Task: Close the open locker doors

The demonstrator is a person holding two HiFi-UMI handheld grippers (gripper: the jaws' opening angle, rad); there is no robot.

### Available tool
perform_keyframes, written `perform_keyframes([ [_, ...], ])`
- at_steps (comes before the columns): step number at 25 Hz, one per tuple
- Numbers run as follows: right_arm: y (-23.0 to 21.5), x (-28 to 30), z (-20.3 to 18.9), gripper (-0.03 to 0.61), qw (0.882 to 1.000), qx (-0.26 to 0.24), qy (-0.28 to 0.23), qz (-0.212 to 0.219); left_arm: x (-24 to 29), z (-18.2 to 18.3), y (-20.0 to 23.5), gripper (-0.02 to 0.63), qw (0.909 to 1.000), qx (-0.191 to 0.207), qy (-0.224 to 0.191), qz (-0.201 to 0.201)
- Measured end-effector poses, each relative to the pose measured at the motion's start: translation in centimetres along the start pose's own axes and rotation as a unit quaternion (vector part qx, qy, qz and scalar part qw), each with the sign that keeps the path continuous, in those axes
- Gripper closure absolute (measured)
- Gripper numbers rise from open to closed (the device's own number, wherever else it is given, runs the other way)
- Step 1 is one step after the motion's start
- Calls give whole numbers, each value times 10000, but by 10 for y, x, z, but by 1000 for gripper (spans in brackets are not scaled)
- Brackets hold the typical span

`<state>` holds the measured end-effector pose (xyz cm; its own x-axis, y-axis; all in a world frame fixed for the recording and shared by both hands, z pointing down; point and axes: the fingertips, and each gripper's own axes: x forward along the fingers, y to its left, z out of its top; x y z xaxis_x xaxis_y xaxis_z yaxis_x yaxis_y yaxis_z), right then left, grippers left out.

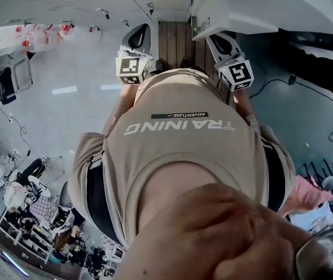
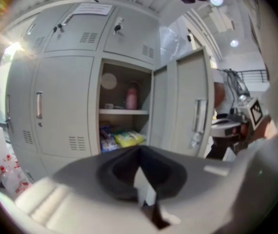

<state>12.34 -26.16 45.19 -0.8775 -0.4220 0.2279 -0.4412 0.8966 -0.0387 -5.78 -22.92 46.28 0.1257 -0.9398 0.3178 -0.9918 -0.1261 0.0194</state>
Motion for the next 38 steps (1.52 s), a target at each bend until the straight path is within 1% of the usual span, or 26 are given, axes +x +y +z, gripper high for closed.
perform_keyframes([
  [6,21,44,15,563,9982,-144,-206,542,-13,-17,18,620,9991,-123,127,389],
  [10,33,68,28,563,9960,-59,-256,858,-29,-17,23,621,9976,-190,165,643],
  [14,42,98,39,563,9940,9,-309,1053,-37,-18,44,621,9955,-296,84,894],
  [17,48,123,44,563,9946,187,-290,976,-46,-22,64,621,9954,-349,25,895],
  [21,46,154,54,563,9971,355,-162,647,-50,-22,90,620,9961,-399,-75,789],
  [25,46,180,64,563,9991,109,-75,398,-52,-19,116,621,9962,-427,-237,725],
  [28,45,195,69,563,9997,-13,-19,250,-49,-28,130,621,9961,-529,-243,659],
  [32,35,217,78,563,9999,-86,-68,24,-35,-34,148,621,9965,-586,-248,545],
  [34,30,225,79,563,9999,-22,-72,-85,-32,-34,153,621,9972,-552,-189,468],
  [38,20,242,86,563,9998,-13,-117,-137,-22,-20,158,621,9983,-377,-228,385],
])
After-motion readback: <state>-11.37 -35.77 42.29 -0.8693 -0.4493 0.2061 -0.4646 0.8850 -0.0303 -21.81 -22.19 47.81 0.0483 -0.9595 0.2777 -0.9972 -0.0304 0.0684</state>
